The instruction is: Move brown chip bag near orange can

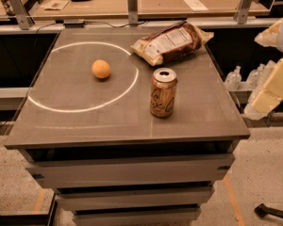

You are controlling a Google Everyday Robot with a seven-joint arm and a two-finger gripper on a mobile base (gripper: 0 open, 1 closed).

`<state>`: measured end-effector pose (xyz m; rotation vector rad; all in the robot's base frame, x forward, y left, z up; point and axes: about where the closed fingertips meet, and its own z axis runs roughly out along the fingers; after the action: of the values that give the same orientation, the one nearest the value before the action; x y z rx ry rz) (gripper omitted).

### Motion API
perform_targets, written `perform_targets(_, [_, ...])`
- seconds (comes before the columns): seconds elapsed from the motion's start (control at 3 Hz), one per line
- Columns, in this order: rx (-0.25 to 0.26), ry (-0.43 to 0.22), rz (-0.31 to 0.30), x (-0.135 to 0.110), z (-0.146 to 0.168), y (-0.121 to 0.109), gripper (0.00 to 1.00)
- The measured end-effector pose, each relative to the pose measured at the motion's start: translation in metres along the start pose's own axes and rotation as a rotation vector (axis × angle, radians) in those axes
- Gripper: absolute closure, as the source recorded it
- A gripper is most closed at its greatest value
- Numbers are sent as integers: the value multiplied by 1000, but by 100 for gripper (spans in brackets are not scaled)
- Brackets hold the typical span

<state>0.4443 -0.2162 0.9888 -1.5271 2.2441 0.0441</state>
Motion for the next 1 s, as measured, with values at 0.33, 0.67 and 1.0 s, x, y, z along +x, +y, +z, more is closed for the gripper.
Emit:
perform_targets(0.33, [-13, -83, 101, 1, 0, -9, 0])
perform_targets(0.67, [7, -240, 131, -4, 6, -21, 0])
perform_targets(1.0, [110, -351, 82, -18, 14, -44, 0])
